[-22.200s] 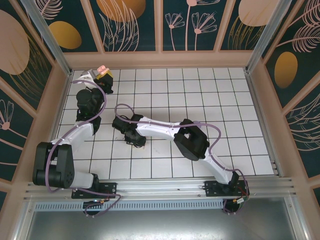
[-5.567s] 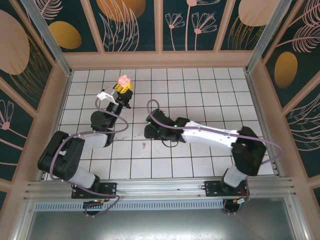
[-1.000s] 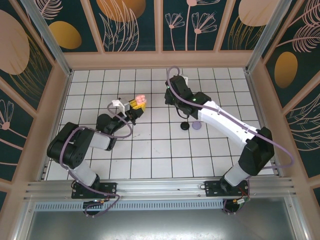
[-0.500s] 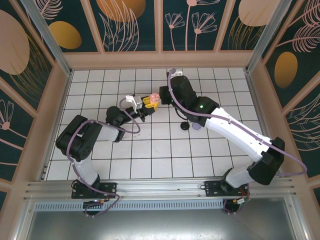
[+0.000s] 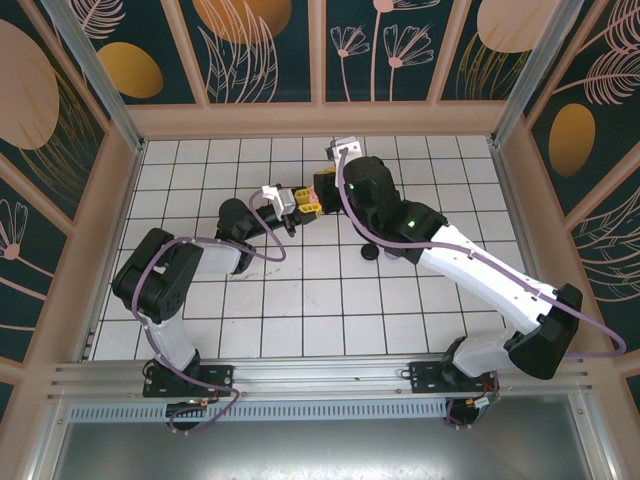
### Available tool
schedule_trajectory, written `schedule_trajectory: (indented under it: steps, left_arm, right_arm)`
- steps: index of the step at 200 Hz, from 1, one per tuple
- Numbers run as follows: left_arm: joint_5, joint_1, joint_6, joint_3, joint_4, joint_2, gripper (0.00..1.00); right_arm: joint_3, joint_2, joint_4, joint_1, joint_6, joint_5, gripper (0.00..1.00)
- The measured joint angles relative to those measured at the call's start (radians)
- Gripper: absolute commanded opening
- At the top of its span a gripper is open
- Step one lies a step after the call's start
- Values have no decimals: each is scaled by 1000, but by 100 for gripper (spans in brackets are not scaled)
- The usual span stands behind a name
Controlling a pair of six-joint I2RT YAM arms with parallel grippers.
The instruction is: Insert the wireless bluetooth earbuds into the charging case
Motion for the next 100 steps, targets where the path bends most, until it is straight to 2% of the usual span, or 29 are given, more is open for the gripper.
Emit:
schedule_trajectory:
  steps: [100]
  left_arm:
    - [18, -6, -2, 2, 5, -29, 0]
  right_arm:
    - [-38, 10, 16, 2, -14, -6, 19]
